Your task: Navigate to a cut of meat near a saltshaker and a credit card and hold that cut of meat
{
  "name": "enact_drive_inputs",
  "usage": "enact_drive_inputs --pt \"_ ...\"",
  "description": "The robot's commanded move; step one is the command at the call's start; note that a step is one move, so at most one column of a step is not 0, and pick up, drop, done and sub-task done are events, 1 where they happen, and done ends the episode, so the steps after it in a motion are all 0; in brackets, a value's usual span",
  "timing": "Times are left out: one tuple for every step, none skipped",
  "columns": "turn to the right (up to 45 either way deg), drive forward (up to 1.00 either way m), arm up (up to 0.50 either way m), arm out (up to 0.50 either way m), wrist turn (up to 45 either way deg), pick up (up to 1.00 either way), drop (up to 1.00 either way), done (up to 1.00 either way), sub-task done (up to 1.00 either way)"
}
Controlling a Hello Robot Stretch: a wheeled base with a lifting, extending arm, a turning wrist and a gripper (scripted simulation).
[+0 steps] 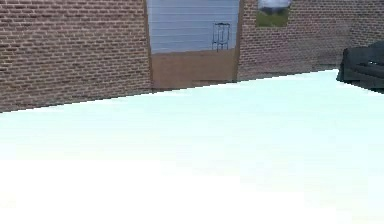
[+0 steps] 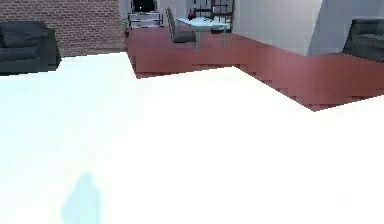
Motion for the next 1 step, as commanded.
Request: enact_drive_inputs --pt "0.0 1.0 0.0 0.0 0.0 0.0 0.0 0.0 0.0"
